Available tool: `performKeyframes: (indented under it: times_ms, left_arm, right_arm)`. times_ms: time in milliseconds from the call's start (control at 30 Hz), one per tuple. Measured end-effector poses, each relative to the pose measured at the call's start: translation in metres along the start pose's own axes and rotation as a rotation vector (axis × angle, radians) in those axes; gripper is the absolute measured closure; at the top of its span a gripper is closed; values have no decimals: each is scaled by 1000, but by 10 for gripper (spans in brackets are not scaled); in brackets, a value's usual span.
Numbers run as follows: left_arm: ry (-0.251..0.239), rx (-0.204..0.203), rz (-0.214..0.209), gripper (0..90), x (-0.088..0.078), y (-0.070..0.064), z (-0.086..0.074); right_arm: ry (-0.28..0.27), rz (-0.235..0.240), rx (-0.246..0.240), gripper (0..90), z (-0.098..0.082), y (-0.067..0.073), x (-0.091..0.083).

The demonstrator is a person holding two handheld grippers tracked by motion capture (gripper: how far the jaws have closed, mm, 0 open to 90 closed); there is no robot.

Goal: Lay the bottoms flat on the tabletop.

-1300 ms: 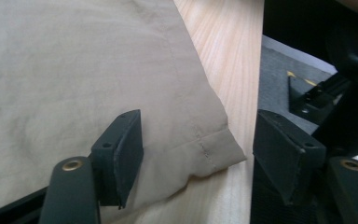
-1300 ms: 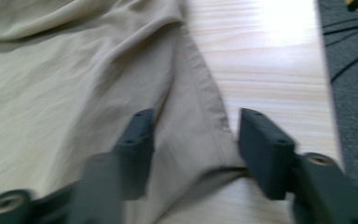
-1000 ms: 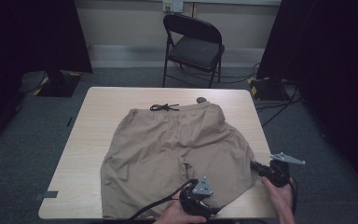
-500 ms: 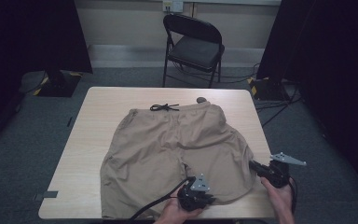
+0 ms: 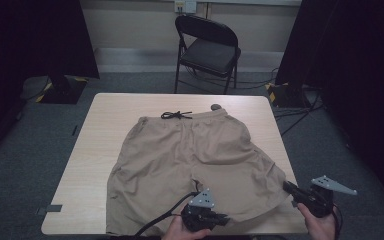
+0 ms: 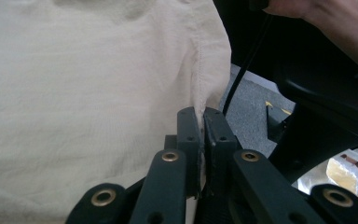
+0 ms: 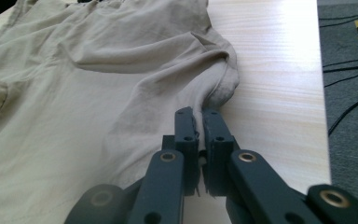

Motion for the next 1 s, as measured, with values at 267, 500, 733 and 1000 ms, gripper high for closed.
performKeyframes:
  times_ms: [267,500,733,1000]
  left_arm:
    - [14,32,-55,861,-4,-13,-5]
    - [62,24,-91,841,0,-17,-18]
    - [70,-15,-115,697,-19,-20,-19]
    - [-12,-59,-11,583,-91,24,2]
  right_arm:
    - [3,-19,-22,864,-16,15,-29]
    - [40,-30,-6,840,-44,23,-46]
    - [38,-39,11,695,-51,19,-48]
    - [9,-7,-38,604,-16,25,-20]
Point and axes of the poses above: each handheld gripper's, and its own axes: x roughly forward along the jaws, z roughly out of its top, y roughly to its left, the point moved 2 cm from there along x, roughly forward along the jaws, and after that the axes turned 11 degrees about z, right-handed, at the moved point
